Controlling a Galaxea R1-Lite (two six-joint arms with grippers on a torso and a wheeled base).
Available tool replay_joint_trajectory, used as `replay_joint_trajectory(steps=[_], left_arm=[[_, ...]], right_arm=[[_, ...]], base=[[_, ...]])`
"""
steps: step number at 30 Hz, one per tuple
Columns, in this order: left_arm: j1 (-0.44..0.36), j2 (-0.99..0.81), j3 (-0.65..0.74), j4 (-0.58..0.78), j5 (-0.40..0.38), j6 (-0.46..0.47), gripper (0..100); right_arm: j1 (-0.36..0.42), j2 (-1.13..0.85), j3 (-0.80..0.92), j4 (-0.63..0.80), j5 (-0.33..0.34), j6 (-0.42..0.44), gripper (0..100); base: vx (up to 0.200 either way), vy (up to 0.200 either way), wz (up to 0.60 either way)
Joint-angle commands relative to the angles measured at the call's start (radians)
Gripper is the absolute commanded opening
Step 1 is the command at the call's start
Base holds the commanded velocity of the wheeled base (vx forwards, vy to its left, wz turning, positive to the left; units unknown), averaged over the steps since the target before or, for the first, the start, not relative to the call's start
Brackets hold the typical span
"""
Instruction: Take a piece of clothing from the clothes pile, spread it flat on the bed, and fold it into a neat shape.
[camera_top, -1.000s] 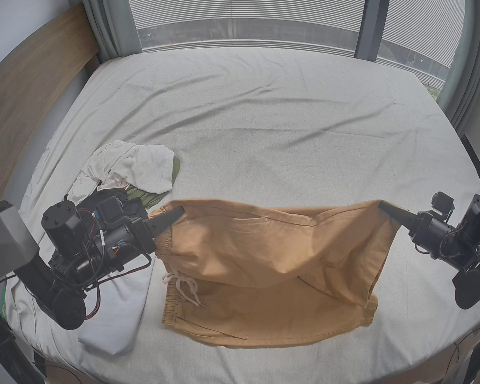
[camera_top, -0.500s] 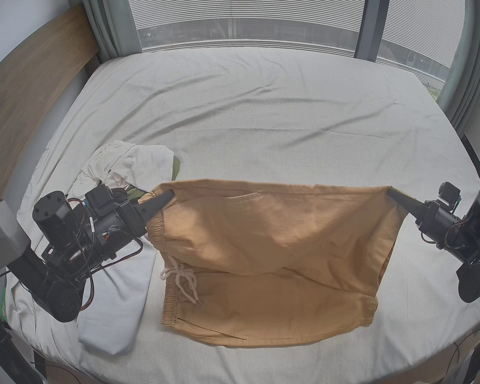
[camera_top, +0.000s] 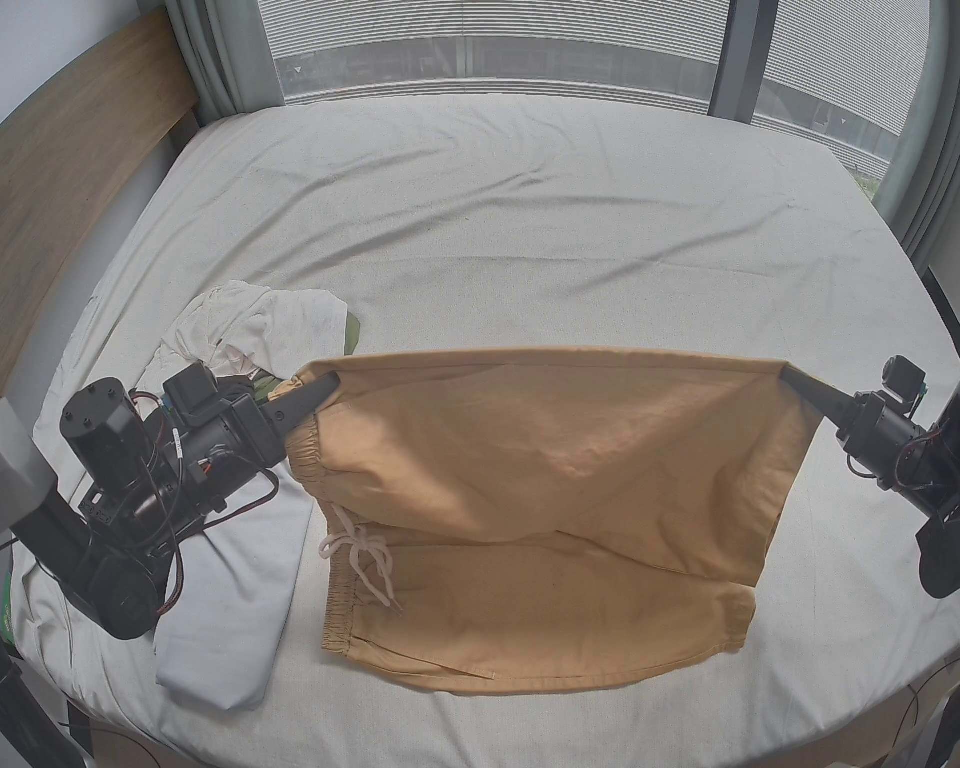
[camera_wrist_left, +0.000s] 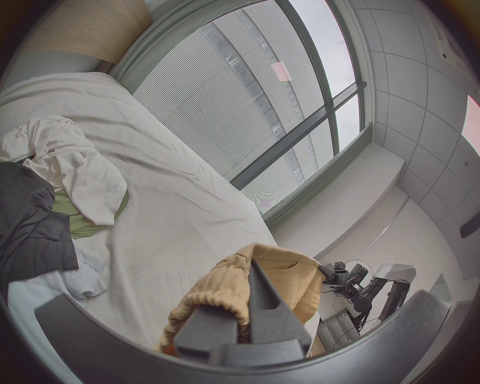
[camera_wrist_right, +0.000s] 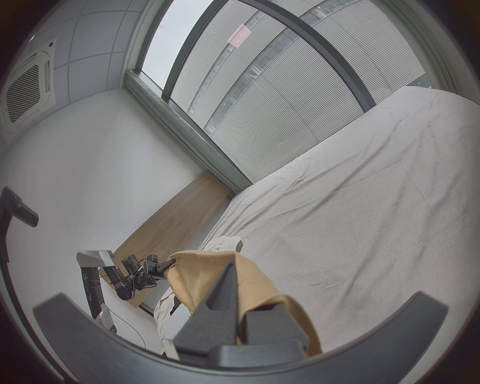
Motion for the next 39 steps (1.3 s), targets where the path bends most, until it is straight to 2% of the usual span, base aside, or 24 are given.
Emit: replay_joint_trajectory(steps=[1, 39], left_arm=[[0.015, -0.001, -0.004, -0.002, 0.0, -0.009, 0], [0.024, -0.052, -0.004, -0.002, 0.0, -0.024, 0]], right_arm=[[-0.021, -0.007, -0.011, 0.0, 0.005, 0.012, 0], [-0.026, -0.056, -0.023, 0.0, 0.005, 0.034, 0]], base=[[0.0, 0.0, 0.0], [0.0, 0.0, 0.0]])
